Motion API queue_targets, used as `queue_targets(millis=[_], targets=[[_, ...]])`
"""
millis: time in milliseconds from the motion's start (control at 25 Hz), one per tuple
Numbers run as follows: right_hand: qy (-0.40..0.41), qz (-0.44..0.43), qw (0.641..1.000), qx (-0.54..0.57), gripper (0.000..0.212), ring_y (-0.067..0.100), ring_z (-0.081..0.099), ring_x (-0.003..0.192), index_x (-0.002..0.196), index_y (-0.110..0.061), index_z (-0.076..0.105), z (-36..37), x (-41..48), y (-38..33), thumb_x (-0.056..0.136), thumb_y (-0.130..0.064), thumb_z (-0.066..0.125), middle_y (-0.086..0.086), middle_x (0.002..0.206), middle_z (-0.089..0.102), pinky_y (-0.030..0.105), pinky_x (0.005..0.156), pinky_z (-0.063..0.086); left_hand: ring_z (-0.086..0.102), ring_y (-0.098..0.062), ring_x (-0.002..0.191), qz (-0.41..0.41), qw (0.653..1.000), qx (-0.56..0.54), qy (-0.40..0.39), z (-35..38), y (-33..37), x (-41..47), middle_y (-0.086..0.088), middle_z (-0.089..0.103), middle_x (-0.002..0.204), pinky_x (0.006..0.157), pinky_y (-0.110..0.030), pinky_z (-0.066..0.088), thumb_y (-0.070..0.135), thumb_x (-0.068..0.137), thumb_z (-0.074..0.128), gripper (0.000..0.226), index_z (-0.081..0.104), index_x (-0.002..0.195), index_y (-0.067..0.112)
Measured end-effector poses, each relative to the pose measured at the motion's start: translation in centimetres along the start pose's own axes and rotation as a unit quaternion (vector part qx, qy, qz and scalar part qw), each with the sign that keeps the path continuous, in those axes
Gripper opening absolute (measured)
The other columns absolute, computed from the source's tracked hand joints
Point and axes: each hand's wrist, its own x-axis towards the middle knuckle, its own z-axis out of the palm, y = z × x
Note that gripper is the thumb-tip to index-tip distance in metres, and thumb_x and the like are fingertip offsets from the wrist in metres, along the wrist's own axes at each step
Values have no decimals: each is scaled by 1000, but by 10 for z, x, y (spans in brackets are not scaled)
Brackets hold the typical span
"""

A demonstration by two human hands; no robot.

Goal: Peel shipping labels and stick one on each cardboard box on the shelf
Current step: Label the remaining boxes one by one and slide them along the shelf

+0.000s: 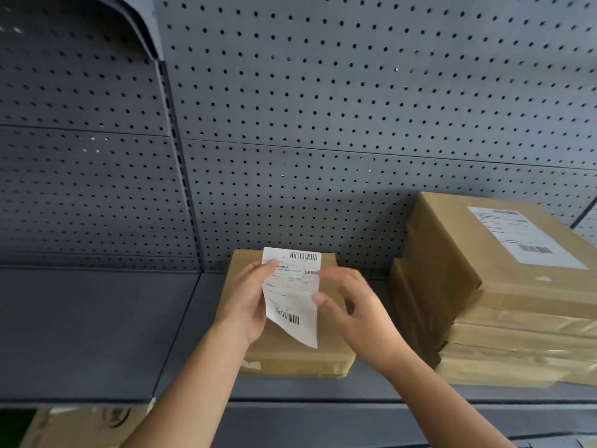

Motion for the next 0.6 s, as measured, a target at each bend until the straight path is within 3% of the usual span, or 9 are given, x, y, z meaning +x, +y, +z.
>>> queue_targets(millis=[80,160,280,400,480,600], targets=[[33,114,990,81,30,-2,61,105,124,-30,59,9,11,-4,95,-38,63,-19,117,63,19,89,50,70,-31,95,-4,1000,0,1,-7,4,-3,-16,77,109,85,-44,51,17,96,66,12,64,104,9],[7,187,970,158,22,12,71,93,113,-21,67,17,21,-6,97,-34,60,-7,101,75,32,83,60,71,-31,94,-6,1000,-3,-5,-12,6,-7,-16,77,110,84,-44,52,18,95,67,11,65,102,10],[-17,191,967,165,21,25,72,90,94,-13,71,25,29,-16,100,-26,57,-2,90,78,41,80,61,73,-32,95,-1,1000,15,-17,-18,10,-15,-15,78,108,82,-44,53,19,95,68,14,69,104,9],[3,178,971,160,21,22,73,85,90,-12,70,28,34,-20,101,-24,56,-1,86,78,33,74,61,75,-31,97,47,996,78,-7,-25,15,-19,-12,79,104,88,-48,57,16,96,67,14,74,104,8],[15,172,974,150,21,24,74,84,89,-12,70,28,39,-18,100,-24,57,0,85,77,35,74,61,75,-25,98,98,983,153,7,-31,16,-17,-4,80,101,93,-49,58,13,96,67,13,78,102,16],[22,173,976,133,21,20,74,81,88,-13,70,31,48,-14,100,-25,57,-1,83,77,40,79,62,75,-17,94,142,958,251,7,-33,18,-10,4,81,97,89,-43,60,12,96,67,18,79,102,25]])
